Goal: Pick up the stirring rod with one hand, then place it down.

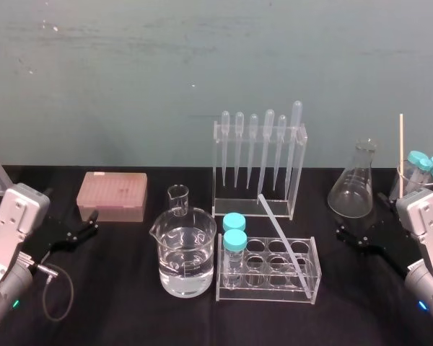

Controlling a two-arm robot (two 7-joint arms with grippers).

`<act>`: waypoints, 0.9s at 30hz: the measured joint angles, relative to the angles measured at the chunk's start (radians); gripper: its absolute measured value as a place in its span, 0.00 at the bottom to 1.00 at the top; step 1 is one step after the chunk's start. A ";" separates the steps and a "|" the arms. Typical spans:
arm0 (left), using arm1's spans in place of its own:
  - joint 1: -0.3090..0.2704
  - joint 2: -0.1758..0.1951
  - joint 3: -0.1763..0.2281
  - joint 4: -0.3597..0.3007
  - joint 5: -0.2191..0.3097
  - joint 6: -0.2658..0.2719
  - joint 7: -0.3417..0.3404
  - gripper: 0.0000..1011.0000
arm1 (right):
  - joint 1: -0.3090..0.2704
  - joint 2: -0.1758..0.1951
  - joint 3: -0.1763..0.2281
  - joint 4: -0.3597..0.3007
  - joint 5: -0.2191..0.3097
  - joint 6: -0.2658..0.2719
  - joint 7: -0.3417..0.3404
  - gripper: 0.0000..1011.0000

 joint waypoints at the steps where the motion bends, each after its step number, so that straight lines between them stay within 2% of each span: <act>1: 0.000 0.000 0.000 0.000 0.000 0.000 0.000 0.99 | 0.000 0.000 0.000 0.000 0.000 0.000 0.000 0.99; 27: 0.000 0.000 0.000 0.000 0.000 0.000 0.000 0.99 | 0.000 0.000 0.000 0.000 0.000 0.000 0.000 0.99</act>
